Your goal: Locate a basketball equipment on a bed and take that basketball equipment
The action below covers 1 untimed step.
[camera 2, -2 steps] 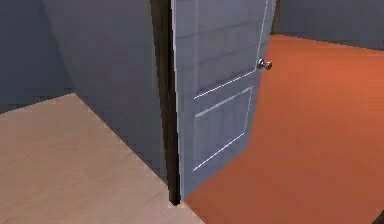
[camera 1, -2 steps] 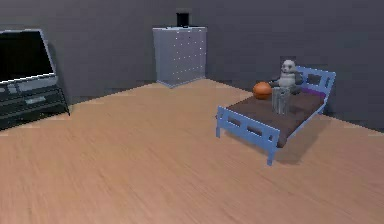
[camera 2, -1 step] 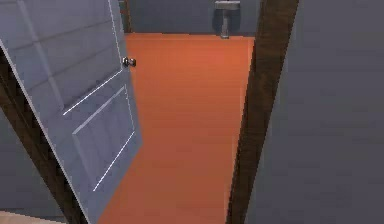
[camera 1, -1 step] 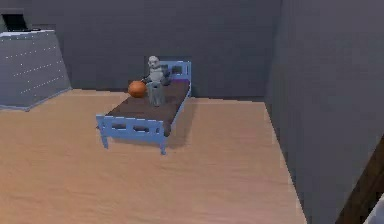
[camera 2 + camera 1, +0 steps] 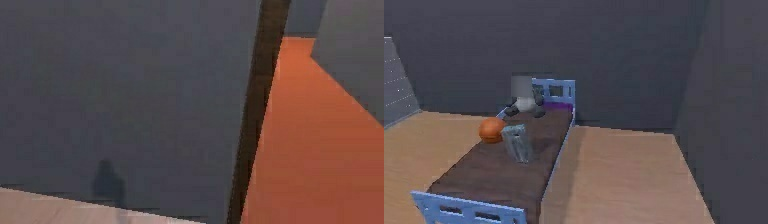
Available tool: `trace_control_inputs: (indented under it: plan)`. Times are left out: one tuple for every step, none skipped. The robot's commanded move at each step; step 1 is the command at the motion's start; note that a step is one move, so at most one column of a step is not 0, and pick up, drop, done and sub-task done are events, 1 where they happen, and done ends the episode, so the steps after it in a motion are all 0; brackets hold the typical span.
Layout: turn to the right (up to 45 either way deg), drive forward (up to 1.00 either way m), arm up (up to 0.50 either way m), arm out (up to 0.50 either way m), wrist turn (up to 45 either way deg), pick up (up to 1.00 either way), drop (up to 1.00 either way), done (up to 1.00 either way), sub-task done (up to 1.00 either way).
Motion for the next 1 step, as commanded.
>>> trace_control_inputs:
  plan:
    - [-6.0, 0.00, 0.00, 0.00, 0.0, 0.00, 0.00, 0.00, 0.00]
